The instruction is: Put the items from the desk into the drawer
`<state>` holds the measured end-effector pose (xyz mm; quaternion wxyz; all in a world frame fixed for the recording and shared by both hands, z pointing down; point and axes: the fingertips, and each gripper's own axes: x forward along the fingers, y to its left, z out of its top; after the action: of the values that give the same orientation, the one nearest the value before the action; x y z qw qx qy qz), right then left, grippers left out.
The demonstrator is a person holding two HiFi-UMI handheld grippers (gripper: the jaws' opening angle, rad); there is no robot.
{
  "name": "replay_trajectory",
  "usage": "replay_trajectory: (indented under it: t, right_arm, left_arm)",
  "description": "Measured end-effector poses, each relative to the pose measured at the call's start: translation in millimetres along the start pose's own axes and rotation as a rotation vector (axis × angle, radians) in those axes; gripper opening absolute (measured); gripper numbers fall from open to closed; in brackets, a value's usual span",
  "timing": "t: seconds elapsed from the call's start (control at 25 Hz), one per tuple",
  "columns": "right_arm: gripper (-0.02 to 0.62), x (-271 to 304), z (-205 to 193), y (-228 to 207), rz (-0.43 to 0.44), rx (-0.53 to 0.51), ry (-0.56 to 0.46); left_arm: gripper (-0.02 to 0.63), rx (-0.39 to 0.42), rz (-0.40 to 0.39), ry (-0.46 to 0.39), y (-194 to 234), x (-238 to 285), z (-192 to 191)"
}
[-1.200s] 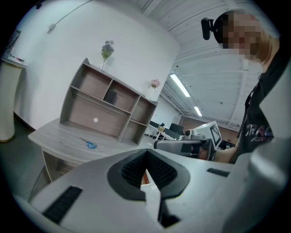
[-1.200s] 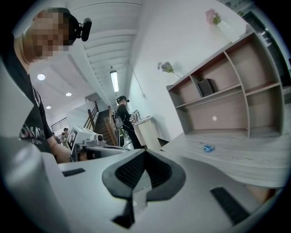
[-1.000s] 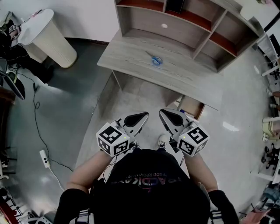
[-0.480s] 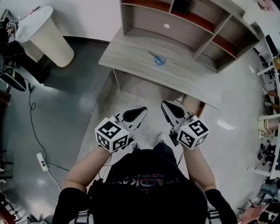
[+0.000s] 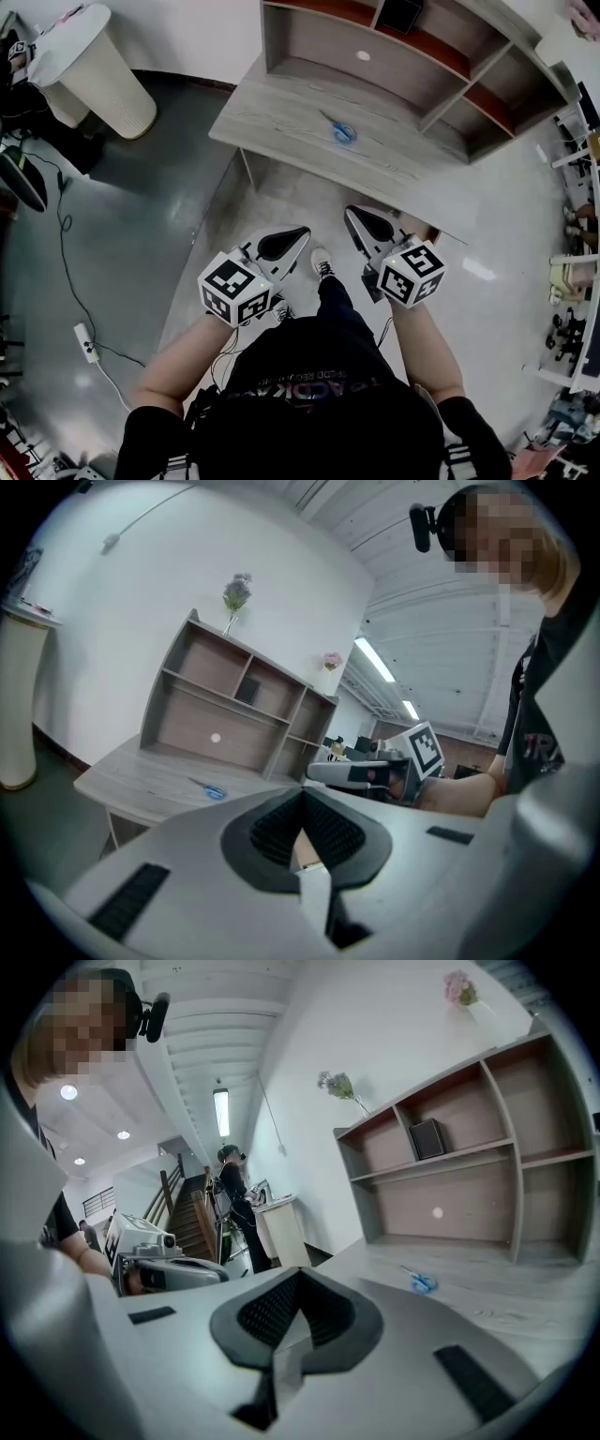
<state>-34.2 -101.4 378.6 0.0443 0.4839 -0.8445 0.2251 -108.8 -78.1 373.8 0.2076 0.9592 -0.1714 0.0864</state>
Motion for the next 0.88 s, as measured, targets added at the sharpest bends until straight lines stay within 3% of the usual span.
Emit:
replay_trajectory:
  t: [0.32, 0.88]
  right_arm:
    - [0.017, 38, 5, -57, 0.035, 0.021, 0.060]
    - [0.020, 74, -30, -137, 0.037, 0.034, 0.193]
  left_arm:
    - [0.003, -0.021, 0.060, 0.008, 28, 35, 14]
    - [0.003, -0.098, 0.094, 0.067, 37, 86, -13]
